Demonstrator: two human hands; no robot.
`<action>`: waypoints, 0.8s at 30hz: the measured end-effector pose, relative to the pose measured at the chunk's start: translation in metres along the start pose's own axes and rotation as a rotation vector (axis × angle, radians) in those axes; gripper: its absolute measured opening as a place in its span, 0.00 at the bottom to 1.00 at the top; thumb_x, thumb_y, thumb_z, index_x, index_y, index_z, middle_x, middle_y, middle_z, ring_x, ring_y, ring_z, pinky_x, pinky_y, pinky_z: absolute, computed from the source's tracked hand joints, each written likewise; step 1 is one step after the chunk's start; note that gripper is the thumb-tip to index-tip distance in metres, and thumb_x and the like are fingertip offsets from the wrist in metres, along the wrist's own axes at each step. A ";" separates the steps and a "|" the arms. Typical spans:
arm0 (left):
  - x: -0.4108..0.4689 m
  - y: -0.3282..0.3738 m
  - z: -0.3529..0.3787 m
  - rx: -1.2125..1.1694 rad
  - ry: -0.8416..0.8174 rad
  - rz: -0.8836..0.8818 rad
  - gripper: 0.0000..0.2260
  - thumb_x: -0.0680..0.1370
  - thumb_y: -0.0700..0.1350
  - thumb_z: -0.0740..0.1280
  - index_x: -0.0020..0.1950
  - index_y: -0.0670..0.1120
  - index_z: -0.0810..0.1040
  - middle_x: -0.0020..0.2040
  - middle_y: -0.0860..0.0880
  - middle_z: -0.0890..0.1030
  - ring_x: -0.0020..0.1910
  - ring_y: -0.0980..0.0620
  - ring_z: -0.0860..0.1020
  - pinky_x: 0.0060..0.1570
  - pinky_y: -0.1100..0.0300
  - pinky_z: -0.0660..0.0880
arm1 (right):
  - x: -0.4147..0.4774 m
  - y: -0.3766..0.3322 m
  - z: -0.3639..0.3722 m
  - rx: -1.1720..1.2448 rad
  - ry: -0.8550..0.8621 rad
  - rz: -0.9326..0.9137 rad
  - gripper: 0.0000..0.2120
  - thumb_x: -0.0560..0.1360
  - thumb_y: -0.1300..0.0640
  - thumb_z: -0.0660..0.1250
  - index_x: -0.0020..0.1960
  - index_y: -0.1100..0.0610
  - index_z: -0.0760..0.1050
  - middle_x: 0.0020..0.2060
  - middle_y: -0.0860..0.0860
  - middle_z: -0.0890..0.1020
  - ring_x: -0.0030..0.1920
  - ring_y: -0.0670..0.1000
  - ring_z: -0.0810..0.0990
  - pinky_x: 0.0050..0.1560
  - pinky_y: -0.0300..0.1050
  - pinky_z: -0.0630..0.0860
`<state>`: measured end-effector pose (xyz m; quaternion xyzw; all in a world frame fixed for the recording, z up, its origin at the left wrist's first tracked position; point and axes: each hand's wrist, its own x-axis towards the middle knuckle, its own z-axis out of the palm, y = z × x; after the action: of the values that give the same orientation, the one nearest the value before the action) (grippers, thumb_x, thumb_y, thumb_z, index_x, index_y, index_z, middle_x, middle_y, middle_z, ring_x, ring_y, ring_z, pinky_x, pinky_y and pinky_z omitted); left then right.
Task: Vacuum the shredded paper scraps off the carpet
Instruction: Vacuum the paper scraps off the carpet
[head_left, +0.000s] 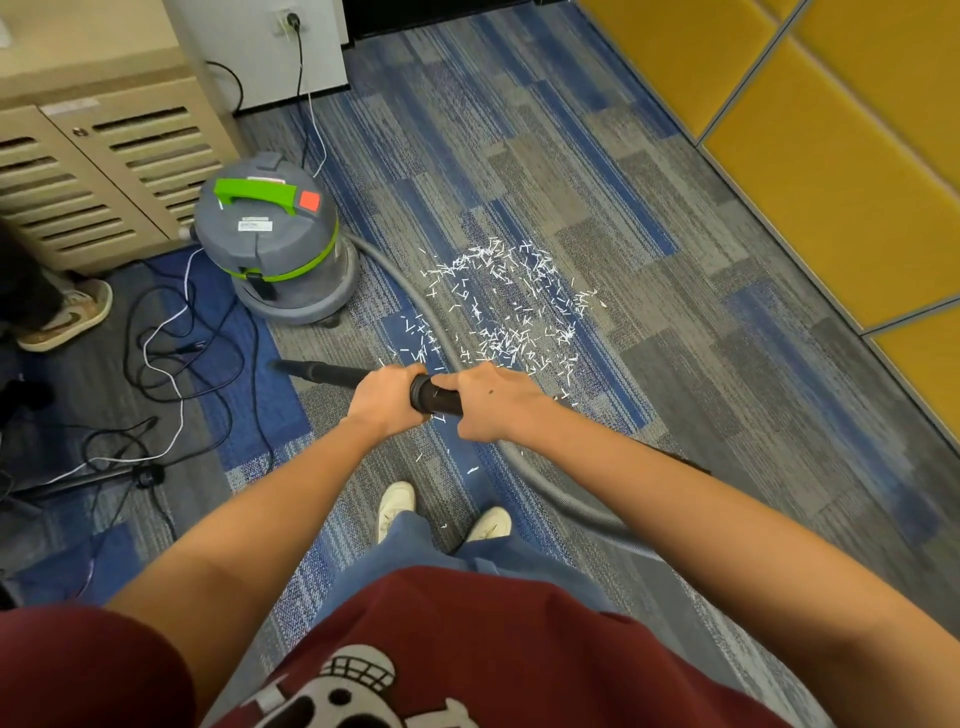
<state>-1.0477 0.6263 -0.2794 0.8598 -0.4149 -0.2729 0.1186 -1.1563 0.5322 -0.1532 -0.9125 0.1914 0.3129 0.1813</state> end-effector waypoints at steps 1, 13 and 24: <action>-0.001 0.000 0.001 -0.011 -0.001 -0.002 0.16 0.69 0.43 0.72 0.56 0.47 0.77 0.47 0.45 0.81 0.48 0.43 0.80 0.47 0.52 0.75 | 0.000 -0.001 0.001 0.004 -0.003 0.004 0.26 0.75 0.59 0.63 0.71 0.46 0.65 0.45 0.51 0.73 0.42 0.53 0.74 0.42 0.45 0.72; 0.008 0.058 0.009 -0.091 0.071 0.095 0.16 0.68 0.45 0.72 0.55 0.48 0.76 0.49 0.47 0.81 0.48 0.44 0.79 0.45 0.52 0.75 | -0.034 0.034 -0.008 -0.079 0.081 0.065 0.21 0.75 0.60 0.62 0.68 0.50 0.67 0.37 0.49 0.69 0.40 0.52 0.73 0.41 0.44 0.73; 0.004 0.074 0.022 0.093 -0.021 0.084 0.15 0.71 0.46 0.70 0.55 0.47 0.75 0.47 0.46 0.81 0.48 0.44 0.80 0.46 0.53 0.75 | -0.042 0.067 0.003 -0.012 0.033 0.020 0.27 0.73 0.60 0.62 0.69 0.40 0.66 0.41 0.49 0.72 0.40 0.53 0.75 0.40 0.44 0.71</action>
<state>-1.1058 0.5771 -0.2672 0.8434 -0.4640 -0.2570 0.0857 -1.2197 0.4854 -0.1423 -0.9166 0.2016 0.3006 0.1697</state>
